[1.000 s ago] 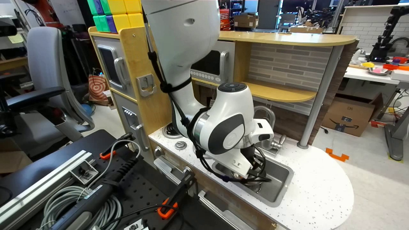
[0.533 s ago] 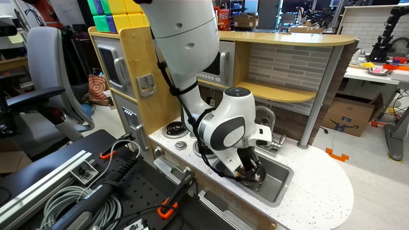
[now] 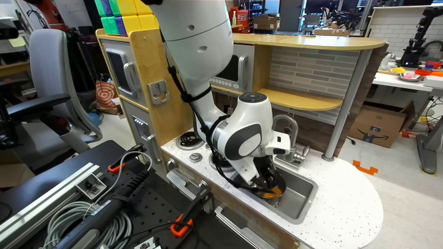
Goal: Pick up the orange object from the stove and put it inside the silver pot in the sink
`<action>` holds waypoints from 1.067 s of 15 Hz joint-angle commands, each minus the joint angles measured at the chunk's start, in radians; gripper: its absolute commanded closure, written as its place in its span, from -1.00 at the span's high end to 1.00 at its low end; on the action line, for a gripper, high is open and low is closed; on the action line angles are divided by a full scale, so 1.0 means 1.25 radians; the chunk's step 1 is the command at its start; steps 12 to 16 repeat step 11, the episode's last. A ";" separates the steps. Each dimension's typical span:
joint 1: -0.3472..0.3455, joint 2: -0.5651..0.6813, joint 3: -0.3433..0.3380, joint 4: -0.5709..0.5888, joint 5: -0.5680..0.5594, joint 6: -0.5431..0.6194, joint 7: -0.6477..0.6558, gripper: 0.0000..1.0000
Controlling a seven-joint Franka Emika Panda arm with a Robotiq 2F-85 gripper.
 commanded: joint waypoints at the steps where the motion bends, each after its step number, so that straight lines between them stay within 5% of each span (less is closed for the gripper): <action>1: 0.013 -0.131 0.012 -0.186 0.004 0.110 -0.033 1.00; 7: -0.070 -0.293 0.103 -0.401 -0.012 0.194 -0.055 1.00; 8: -0.021 -0.216 0.062 -0.308 0.007 0.171 -0.040 1.00; 16: -0.047 -0.271 0.087 -0.370 0.004 0.171 -0.045 1.00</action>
